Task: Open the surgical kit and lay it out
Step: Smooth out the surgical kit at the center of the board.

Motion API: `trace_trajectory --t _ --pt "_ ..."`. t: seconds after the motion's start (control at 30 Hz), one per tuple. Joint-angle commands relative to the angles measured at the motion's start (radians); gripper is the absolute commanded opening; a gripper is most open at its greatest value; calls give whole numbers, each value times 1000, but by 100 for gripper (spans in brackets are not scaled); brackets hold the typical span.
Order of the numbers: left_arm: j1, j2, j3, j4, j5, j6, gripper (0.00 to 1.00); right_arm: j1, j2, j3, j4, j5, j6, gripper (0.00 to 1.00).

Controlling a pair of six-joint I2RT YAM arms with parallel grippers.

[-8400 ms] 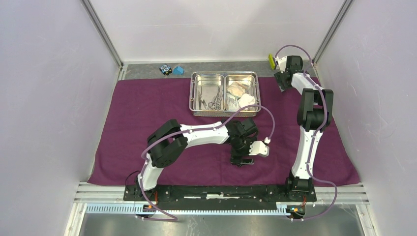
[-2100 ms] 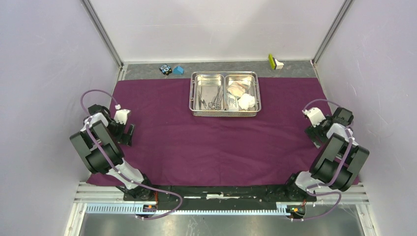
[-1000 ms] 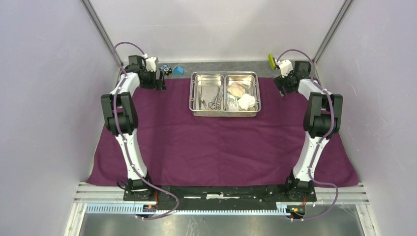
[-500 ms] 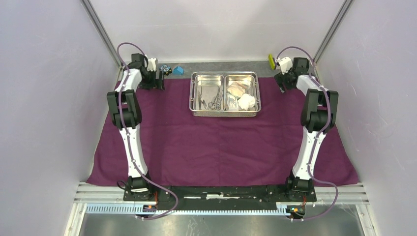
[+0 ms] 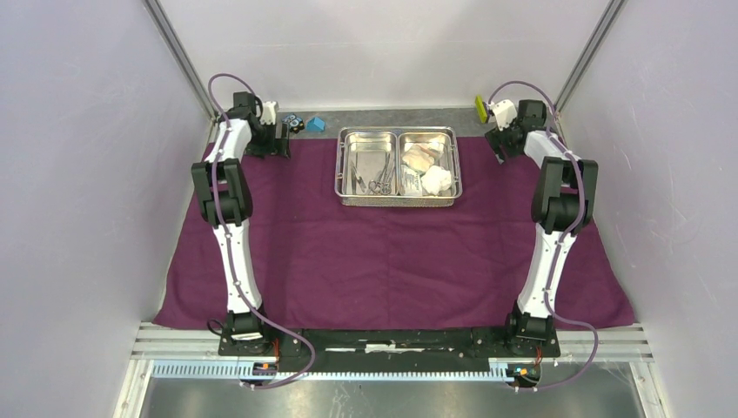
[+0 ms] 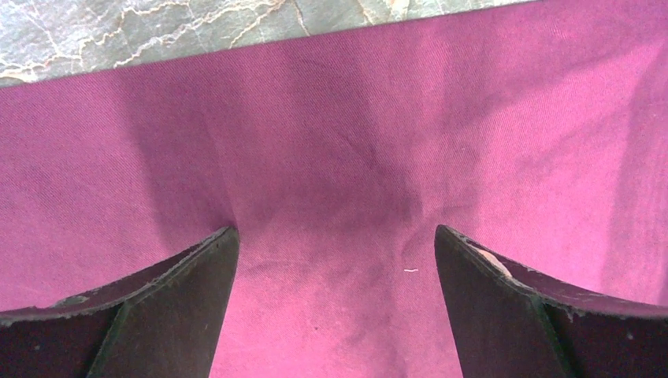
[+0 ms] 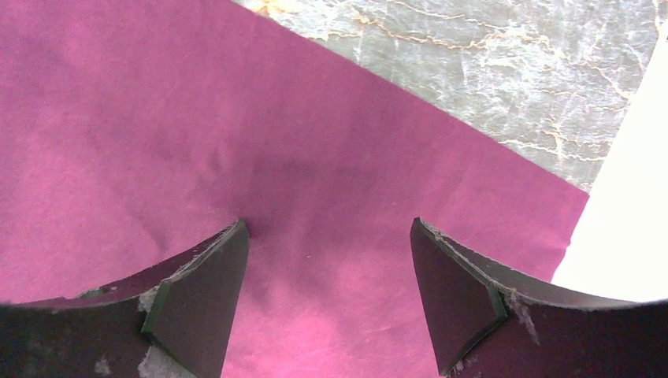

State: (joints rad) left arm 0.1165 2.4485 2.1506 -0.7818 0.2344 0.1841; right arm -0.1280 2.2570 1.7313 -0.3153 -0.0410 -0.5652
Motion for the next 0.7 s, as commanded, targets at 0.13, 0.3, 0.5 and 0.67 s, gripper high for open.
trace_trajectory --t 0.13,0.3,0.5,0.67 --pt "20 -169 -74 135 70 -127 100 -2 -135 -13 31 -127 104 82" --pt "20 -160 -74 181 72 -162 100 3 -102 35 48 -149 175 82" --pt "20 -71 2 160 49 -174 100 8 -7 103 53 -97 203 82" --pt "20 -36 15 158 53 -204 100 8 56 136 47 -66 192 82"
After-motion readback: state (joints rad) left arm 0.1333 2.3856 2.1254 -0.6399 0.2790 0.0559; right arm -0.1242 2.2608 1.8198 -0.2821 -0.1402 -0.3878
